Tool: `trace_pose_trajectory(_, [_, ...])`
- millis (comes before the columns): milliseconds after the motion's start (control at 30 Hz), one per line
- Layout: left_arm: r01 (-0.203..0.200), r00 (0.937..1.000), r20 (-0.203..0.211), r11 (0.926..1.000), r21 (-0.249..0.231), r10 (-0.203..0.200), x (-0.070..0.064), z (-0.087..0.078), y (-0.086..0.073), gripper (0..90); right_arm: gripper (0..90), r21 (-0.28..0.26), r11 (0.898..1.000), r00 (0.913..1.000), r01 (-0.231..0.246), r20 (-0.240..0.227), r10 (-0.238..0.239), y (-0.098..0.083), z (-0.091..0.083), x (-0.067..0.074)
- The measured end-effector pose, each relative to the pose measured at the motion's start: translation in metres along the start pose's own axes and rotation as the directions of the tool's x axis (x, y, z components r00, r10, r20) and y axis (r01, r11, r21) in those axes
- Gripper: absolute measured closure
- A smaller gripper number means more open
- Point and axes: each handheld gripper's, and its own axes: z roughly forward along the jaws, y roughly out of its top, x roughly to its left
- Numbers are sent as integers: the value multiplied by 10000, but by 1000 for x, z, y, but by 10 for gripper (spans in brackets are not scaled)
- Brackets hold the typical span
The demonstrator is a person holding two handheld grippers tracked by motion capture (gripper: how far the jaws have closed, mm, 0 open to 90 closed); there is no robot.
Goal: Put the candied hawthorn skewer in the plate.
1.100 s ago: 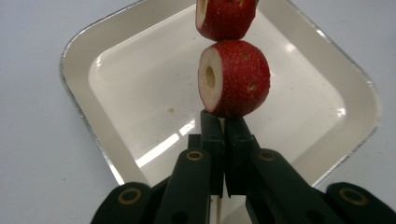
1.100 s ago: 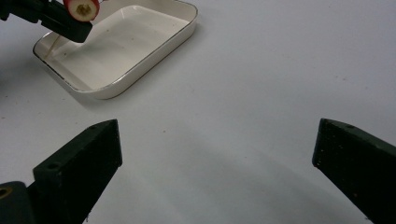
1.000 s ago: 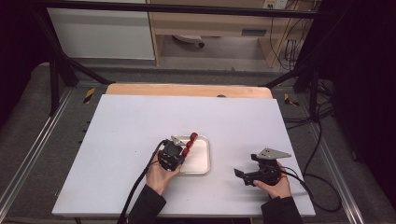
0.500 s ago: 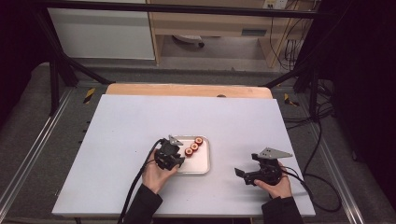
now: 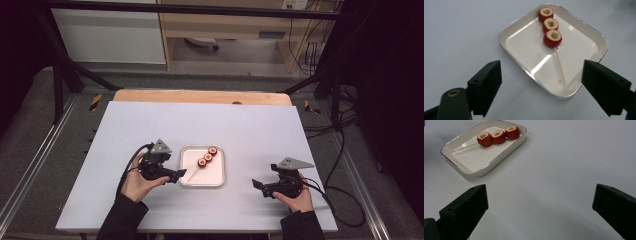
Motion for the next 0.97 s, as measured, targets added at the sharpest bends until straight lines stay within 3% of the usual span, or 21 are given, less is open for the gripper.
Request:
trace_pose_trajectory(200, [-173,9984,-550,9991,-394,151,14,-19,-30,101,7,-14,10000,10000,-39,-2,39,0,-1,0])
trace_pose_trajectory(400, [208,9960,-848,9971,-731,-270,31,-33,-65,100,7,67,10000,10000,22,5,-22,0,-1,0])
trace_pose_trajectory(600, [252,9937,-1063,9950,-966,-354,39,-44,-96,100,7,252,9997,10000,-21,12,21,-2,0,1])
trace_pose_trajectory(867, [486,9935,-966,9913,-1225,-607,45,-47,-106,100,8,487,9987,9999,125,-73,-121,-5,2,1])
trace_pose_trajectory(967, [469,9941,-927,9933,-1056,-568,45,-42,-107,101,7,562,9983,9999,132,-102,-126,-6,3,2])
